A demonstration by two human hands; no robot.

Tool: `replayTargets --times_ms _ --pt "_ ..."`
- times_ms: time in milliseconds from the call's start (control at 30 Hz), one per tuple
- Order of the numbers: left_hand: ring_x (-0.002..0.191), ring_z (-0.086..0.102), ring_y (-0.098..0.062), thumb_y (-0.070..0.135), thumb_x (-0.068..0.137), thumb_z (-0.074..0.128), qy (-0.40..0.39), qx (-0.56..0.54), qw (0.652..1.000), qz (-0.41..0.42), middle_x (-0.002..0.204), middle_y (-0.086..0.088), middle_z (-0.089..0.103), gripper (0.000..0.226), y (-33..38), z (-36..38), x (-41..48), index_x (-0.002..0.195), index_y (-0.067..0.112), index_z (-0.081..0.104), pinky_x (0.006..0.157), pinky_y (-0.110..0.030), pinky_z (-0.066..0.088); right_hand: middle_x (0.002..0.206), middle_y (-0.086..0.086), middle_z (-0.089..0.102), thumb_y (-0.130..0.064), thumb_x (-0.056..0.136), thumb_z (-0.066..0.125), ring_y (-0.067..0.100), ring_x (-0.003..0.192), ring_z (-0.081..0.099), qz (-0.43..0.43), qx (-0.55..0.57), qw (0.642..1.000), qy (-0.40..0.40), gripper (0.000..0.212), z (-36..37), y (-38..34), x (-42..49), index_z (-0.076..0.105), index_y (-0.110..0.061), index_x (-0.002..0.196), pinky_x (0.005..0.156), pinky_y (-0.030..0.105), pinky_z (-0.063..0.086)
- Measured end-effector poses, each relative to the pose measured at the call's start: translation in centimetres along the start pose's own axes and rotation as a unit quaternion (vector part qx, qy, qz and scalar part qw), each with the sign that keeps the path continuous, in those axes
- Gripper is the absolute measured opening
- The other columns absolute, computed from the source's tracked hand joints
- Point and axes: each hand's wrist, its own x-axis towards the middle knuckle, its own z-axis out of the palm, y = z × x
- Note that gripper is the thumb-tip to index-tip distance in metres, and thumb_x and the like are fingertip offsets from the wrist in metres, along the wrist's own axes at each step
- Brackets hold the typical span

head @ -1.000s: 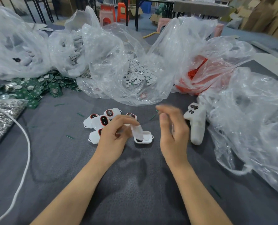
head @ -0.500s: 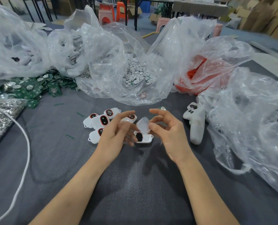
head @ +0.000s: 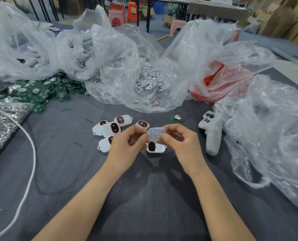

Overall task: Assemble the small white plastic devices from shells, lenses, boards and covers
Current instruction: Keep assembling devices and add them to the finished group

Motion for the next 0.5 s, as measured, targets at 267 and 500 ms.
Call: replayTargets --times_ms 267,500 --pt "0.084 0.062 -0.004 0.001 0.087 0.061 -0.003 0.102 0.994 0.030 0.090 0.014 0.068 0.029 0.3 -0.4 -0.2 0.096 0.029 0.062 0.073 -0.014 0.046 0.059 -0.006 0.064 -0.003 0.085 0.068 0.006 0.051 0.057 0.021 -0.046 0.998 0.036 0.010 -0.8 0.2 0.1 0.069 -0.011 0.078 0.050 0.016 0.045" --pt "0.126 0.035 -0.003 0.020 0.080 0.072 -0.155 0.218 0.962 0.056 0.121 0.026 0.052 0.079 0.0 -1.0 -0.2 0.140 0.043 0.025 0.110 -0.038 0.030 0.061 -0.012 0.067 -0.009 0.084 0.069 -0.002 0.051 0.054 0.067 -0.109 0.992 -0.002 0.016 -1.4 0.4 0.0 0.073 -0.023 0.078 0.052 0.009 0.040"
